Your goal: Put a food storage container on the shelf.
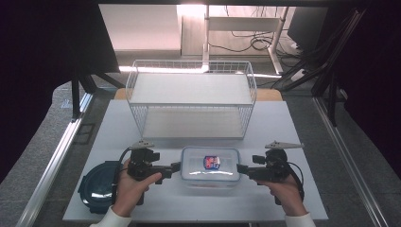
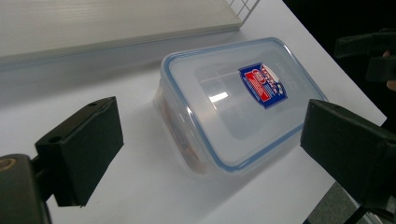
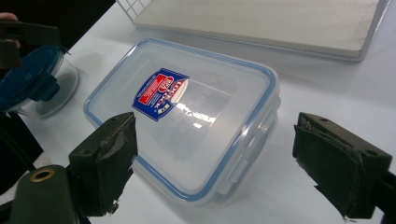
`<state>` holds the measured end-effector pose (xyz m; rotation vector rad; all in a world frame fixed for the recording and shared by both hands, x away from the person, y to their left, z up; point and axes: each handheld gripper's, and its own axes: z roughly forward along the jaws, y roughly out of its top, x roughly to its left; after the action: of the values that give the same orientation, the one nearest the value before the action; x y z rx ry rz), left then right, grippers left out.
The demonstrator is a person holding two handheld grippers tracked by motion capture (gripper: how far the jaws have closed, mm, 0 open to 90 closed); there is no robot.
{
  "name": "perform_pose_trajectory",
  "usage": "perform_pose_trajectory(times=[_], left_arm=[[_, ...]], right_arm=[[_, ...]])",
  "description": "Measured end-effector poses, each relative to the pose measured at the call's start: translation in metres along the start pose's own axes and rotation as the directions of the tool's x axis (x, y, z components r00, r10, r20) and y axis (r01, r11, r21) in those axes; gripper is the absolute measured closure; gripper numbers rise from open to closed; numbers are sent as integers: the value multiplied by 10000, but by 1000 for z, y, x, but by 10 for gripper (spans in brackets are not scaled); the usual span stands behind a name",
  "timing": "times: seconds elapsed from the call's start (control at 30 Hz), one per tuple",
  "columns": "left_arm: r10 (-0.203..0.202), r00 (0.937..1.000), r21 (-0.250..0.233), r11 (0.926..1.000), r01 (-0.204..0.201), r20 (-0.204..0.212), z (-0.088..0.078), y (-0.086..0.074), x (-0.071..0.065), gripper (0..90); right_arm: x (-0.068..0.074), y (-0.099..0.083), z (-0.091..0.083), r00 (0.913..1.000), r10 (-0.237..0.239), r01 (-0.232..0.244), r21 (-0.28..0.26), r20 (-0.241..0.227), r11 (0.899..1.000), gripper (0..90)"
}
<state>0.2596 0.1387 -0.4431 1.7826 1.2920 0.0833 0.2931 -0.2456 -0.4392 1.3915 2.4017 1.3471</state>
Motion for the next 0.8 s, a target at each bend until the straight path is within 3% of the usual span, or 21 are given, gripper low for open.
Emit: perform_pose_trajectory(times=[0.23, 0.5, 0.67, 0.8], left_arm=[[-585, 9980, 366, 9977, 576, 231, 23, 7, 10, 34], [-1026, 9899, 1018, 9905, 927, 974, 53, 7, 13, 53], [-1338, 9840, 1219, 9853, 1194, 1179, 62, 5, 15, 70], [-1429, 9838, 1464, 9811, 1264, 1083, 69, 3, 19, 81]], right_arm=[[-3, 2, 8, 9996, 273, -272, 156, -70, 9995, 122], [-17, -2, 16, 9975, 689, -686, 239, -130, 9974, 105], [-23, -3, 23, 9961, 860, -854, 323, -196, 9958, 98], [-30, -6, 31, 9908, 1277, -1254, 526, -438, 9907, 95]])
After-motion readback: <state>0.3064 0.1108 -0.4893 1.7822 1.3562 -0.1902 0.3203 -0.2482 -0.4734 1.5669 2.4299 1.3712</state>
